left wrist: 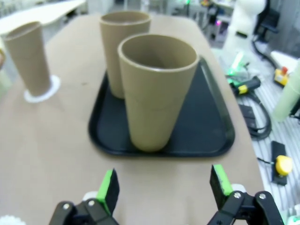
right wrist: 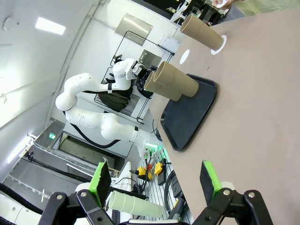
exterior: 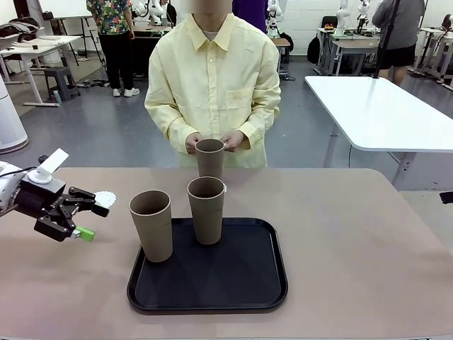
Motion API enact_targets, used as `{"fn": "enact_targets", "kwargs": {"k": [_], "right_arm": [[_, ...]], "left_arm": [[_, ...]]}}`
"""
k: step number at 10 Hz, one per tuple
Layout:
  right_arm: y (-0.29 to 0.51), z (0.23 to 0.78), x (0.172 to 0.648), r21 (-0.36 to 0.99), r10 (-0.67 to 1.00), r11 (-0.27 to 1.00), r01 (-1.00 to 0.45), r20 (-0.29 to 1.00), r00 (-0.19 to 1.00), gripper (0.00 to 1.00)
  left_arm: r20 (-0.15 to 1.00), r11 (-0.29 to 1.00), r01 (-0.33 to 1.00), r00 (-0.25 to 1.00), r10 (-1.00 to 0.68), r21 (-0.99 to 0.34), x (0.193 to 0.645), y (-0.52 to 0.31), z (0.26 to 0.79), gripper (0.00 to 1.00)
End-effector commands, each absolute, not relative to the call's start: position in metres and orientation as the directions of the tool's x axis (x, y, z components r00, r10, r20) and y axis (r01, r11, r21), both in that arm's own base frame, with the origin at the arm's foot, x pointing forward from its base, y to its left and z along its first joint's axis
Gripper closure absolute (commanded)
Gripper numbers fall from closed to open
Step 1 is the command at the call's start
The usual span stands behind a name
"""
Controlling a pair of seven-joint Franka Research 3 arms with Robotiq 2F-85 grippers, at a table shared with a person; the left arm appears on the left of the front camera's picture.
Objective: Place coasters on the table and set cups on them.
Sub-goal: Take one Reusable plastic cup from the Flat Tray and place it on a coaster set by the human.
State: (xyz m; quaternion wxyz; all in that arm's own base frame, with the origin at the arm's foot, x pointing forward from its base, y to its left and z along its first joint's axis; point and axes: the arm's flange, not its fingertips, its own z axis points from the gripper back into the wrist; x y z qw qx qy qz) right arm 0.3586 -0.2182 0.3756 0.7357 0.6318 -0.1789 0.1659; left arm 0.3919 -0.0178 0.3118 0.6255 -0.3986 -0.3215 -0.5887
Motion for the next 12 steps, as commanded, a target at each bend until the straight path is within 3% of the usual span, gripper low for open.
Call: {"fn": "enact_targets", "kwargs": {"k": [1, 10, 12], "right_arm": [[-0.219, 0.375, 0.358, 0.871, 0.015, 0.146, -0.469, 0.472, 0.882, 0.00], [-0.219, 0.375, 0.358, 0.871, 0.015, 0.146, -0.469, 0.472, 0.882, 0.00], [-0.219, 0.375, 0.358, 0.871, 0.015, 0.146, -0.469, 0.472, 0.882, 0.00]], "left_arm": [[0.904, -0.079, 0.993, 0.051, -0.424, -0.093, 0.396, -0.009, 0.303, 0.00], [0.896, -0.062, 0.992, 0.072, -0.438, -0.110, 0.391, -0.015, 0.300, 0.00], [0.911, -0.113, 0.986, 0.065, -0.406, -0.121, 0.393, -0.021, 0.292, 0.00]]}}
